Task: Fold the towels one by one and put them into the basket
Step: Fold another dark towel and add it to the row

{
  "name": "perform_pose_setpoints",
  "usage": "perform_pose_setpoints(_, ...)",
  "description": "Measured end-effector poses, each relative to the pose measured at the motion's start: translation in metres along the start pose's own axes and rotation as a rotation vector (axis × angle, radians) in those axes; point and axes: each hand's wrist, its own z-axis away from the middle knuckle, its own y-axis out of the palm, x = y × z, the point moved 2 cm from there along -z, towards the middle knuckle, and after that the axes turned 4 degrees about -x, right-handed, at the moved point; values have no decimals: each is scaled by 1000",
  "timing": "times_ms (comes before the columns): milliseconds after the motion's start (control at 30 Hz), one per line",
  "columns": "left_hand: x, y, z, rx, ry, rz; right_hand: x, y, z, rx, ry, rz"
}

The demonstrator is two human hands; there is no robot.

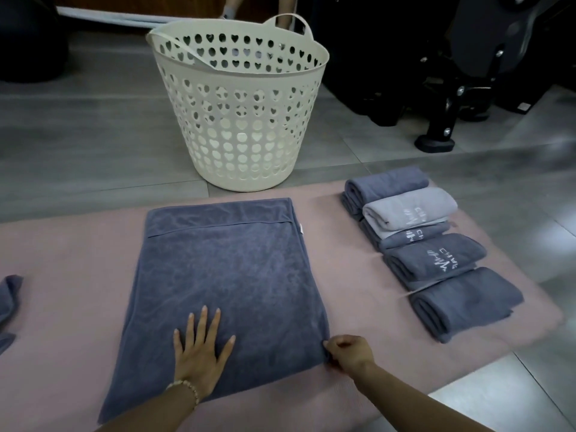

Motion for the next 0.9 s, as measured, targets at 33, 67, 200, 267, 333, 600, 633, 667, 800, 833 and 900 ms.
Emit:
perform_pose_setpoints(33,-1,1,1,-25,-14,-14,0,-1,-1,-24,-19,28)
perform_pose_setpoints(67,1,8,-1,-102,2,-10,-1,-2,-1,-42,-44,38)
perform_pose_setpoints(200,2,11,0,-74,-30,-38,0,-13,1,66,-49,-375)
perform_pose_setpoints(267,4,13,0,-21,-47,-23,0,-19,2,261,41,-590)
perform_pose_setpoints(333,4,13,-1,-30,-34,-38,-6,-23,-1,358,53,-491)
perform_pose_setpoints(600,7,14,1,-73,83,-104,-16,-25,-25,93,-169,273)
perform_pose_setpoints(633,8,13,2,-72,89,-114,-16,-26,-30,58,-174,285)
perform_pose_setpoints(667,11,13,2,-79,97,-119,-16,-27,-32,49,-173,273)
perform_pose_setpoints(800,19,11,2,-111,120,-114,-21,-19,-30,128,-75,269)
perform_pose_setpoints(833,20,10,2,-103,120,-108,-21,-17,-28,146,-44,256)
perform_pose_setpoints(900,18,7,1,-93,100,-90,-21,-20,-22,184,56,142)
